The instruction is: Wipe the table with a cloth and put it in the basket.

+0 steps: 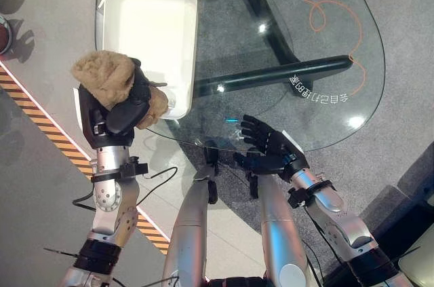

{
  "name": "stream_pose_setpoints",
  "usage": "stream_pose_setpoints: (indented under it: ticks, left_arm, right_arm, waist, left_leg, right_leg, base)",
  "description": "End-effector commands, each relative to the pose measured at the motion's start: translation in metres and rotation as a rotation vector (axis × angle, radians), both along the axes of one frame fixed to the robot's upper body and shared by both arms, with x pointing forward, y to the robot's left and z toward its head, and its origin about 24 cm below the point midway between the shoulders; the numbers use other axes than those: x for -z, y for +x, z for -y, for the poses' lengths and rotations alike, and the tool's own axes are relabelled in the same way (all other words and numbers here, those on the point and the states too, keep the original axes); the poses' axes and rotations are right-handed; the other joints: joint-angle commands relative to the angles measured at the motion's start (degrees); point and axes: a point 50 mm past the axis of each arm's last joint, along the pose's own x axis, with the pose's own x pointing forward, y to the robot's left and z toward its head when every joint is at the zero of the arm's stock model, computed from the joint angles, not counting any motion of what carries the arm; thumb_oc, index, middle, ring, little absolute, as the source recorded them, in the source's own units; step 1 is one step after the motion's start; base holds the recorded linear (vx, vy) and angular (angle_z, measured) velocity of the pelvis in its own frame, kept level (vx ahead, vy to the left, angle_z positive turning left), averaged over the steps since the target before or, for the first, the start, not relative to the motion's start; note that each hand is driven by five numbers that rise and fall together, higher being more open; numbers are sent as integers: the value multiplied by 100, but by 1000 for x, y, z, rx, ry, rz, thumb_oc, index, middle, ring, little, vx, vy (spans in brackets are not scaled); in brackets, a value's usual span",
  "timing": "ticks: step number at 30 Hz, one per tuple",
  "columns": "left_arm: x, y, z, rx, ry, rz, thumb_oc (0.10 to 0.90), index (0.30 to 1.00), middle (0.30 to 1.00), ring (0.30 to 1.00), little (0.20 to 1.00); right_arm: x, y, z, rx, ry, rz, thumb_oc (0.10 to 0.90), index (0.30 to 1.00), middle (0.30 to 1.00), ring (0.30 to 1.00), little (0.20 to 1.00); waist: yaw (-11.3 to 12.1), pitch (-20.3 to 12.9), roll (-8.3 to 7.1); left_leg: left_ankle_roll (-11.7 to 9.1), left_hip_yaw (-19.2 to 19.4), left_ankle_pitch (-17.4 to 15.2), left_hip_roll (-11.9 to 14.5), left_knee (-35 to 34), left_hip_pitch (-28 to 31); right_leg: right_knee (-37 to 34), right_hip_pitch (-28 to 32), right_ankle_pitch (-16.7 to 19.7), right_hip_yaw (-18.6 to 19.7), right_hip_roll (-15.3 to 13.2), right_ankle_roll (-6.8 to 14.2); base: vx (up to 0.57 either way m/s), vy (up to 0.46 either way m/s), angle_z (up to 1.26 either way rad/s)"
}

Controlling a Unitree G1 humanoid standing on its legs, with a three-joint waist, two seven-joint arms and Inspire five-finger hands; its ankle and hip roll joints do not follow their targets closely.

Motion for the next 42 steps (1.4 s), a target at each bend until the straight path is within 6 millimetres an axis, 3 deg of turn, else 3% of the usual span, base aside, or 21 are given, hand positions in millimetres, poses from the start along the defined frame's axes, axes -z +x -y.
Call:
stream_pose_setpoints:
  ticks: [1,15,23,29,36,42]
  left_arm:
    - [-44,-1,-20,-192,-19,214,100,300,300,300,200]
    - [-55,38,-67,-610,-26,66,100,300,300,300,200]
    - [-77,56,-84,-664,36,-20,100,300,300,300,200]
    - [-99,62,-87,-673,117,-4,100,300,300,300,200]
    - [-128,71,-76,-648,198,33,100,300,300,300,200]
    - [-127,83,-74,-638,245,-67,100,300,300,300,200]
  right_arm:
    - [-12,0,-7,-118,-30,33,800,900,900,900,900]
    - [-2,15,-4,-95,-125,-55,800,900,900,900,900]
    - [-4,17,-9,-114,-109,-49,800,900,900,900,900]
    - [-5,17,-11,-126,-97,-40,800,900,900,900,900]
    - [-2,17,-12,-136,-70,-20,800,900,900,900,900]
    - [-2,19,-15,-136,-55,-12,800,900,900,900,900]
  waist:
    - [-92,-152,180]
    - [-178,-152,8]
    - [-273,-152,-138]
    - [-347,-152,-224]
    - [-452,-152,-332]
    - [-501,-152,-350]
  left_leg:
    - [208,-202,-588,-66,829,-235]
    - [198,-212,-466,-39,596,-708]
    - [184,-228,-452,-26,530,-929]
    - [174,-238,-441,-12,488,-1067]
    - [184,-205,-482,-3,439,-1099]
    - [179,-189,-482,-26,413,-1096]
  right_leg:
    - [-972,19,826,-118,300,-163]
    - [-1116,-554,971,-59,400,-111]
    - [-1180,-781,1089,-55,450,-39]
    - [-1283,-894,1213,-43,474,26]
    - [-1427,-932,1357,-59,503,91]
    - [-1517,-934,1444,-60,507,114]
  base:
    - [4,81,-1]
    - [-7,70,-2]
    - [-13,27,0]
    - [-6,8,-3]
    - [-8,-15,-2]
    - [-3,-8,-1]
